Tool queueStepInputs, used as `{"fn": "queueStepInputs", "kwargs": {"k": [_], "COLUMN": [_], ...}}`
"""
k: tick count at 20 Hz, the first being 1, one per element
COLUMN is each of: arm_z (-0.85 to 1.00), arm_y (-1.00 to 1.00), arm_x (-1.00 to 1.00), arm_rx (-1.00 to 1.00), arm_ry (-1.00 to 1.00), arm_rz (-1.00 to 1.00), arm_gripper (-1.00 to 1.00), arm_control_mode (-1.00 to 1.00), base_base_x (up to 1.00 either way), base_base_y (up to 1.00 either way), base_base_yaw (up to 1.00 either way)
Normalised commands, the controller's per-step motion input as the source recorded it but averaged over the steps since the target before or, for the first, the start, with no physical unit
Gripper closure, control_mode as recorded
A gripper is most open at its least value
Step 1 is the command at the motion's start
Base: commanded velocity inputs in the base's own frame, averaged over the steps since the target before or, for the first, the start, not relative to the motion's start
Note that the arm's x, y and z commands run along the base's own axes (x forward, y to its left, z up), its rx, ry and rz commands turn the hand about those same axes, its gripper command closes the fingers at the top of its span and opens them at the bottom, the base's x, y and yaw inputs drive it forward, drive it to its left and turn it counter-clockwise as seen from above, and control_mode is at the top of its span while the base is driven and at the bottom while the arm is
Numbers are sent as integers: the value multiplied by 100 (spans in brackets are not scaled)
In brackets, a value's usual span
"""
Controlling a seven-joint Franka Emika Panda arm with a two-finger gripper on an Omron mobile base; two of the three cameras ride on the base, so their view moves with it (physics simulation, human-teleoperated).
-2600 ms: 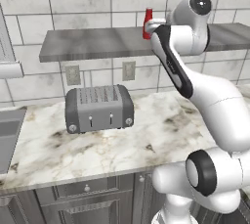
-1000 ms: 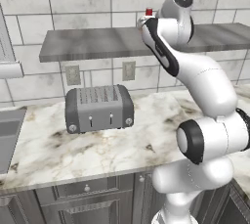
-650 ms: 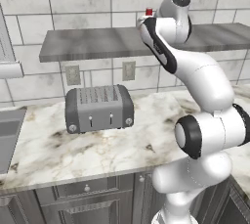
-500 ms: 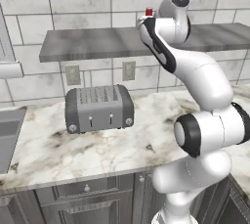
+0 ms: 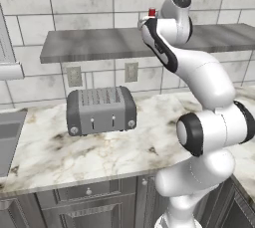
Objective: Take 2 condiments from the cabinet and move them on the counter near the stove.Make sure the condiments are lined up with each other, next to each other.
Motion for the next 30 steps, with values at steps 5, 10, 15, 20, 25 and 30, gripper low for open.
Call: {"fn": "queueStepInputs", "kwargs": {"k": [5,10,15,20,25,30], "arm_z": [-6,-2,0,-2,-2,0], "arm_y": [0,0,0,0,0,0], "arm_x": [16,19,16,15,14,15], "arm_rx": [0,0,0,0,0,0], "arm_ry": [0,0,0,0,0,0], "arm_rz": [0,0,0,0,0,0], "arm_gripper": [-100,-100,-100,-100,-100,-100], "arm_control_mode": [-100,-100,-100,-100,-100,-100], "base_base_x": [0,0,0,0,0,0], "base_base_y": [0,0,0,0,0,0], "base_base_yaw": [0,0,0,0,0,0]}}
